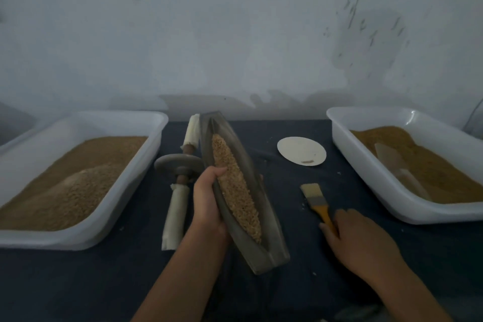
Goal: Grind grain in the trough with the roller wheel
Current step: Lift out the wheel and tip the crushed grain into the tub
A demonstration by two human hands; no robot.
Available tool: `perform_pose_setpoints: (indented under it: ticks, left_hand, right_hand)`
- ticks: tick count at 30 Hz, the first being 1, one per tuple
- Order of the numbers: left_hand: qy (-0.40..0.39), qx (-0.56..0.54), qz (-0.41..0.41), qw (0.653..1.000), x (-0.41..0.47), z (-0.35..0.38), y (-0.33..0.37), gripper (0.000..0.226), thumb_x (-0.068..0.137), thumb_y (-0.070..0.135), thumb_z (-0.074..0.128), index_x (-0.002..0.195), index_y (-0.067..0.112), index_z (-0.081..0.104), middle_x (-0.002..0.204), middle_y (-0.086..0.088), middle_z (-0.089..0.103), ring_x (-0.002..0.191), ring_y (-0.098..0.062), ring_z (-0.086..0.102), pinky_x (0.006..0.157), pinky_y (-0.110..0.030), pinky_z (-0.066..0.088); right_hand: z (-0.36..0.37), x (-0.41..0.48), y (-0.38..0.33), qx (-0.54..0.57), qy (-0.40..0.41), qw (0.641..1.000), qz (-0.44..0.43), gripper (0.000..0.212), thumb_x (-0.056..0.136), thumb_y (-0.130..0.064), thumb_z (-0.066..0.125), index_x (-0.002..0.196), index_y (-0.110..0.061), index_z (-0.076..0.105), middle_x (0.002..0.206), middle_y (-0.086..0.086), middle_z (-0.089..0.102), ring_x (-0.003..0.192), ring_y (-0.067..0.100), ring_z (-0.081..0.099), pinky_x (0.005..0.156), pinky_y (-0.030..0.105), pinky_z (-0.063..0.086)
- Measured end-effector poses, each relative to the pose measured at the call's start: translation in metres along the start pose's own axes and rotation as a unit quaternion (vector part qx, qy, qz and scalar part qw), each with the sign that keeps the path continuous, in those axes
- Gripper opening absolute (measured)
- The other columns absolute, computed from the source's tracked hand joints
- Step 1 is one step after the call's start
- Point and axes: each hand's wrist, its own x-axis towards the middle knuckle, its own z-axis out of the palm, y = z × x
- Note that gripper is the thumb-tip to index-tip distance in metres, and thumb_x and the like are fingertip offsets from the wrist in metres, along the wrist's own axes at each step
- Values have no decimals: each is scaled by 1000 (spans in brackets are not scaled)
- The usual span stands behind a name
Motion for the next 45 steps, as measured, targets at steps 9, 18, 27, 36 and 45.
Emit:
perform_pose_setpoints:
  ticks: [9,18,27,36,45]
  left_hand:
    - [50,56,150,986,-39,9,117,46,93,21,52,133,2,64,121,-28,72,104,-47,73,82,-61,61]
    - [102,77,301,945,-38,-37,258,36,91,21,49,120,5,62,111,-18,62,99,-38,65,89,-56,57]
    - [200,128,358,903,0,-99,332,21,83,27,57,101,16,60,76,-2,64,71,-24,66,72,-40,59]
    - [301,257,466,791,15,-117,351,45,71,35,64,114,47,61,110,0,68,102,-22,70,83,-42,64]
    - [266,327,549,722,4,-97,345,53,78,28,66,118,61,54,114,15,66,97,-2,70,79,-27,62]
  right_hand:
    - [-5,7,9,259,-13,962,86,30,100,-62,54,102,-32,54,90,-8,65,78,11,63,66,36,49]
    - [-30,2,-52,464,24,885,27,14,102,-50,56,111,-51,67,81,-13,71,74,10,69,65,39,54]
    - [-90,65,-184,521,9,832,-192,20,105,-38,57,112,-53,68,68,-7,60,53,9,53,49,25,44]
    - [-126,99,-297,428,-10,831,-356,29,111,-35,49,133,-50,60,71,-10,64,57,4,58,53,18,48]
    - [-159,115,-357,409,21,831,-378,20,110,-37,49,127,-31,59,86,5,66,65,14,57,63,37,48]
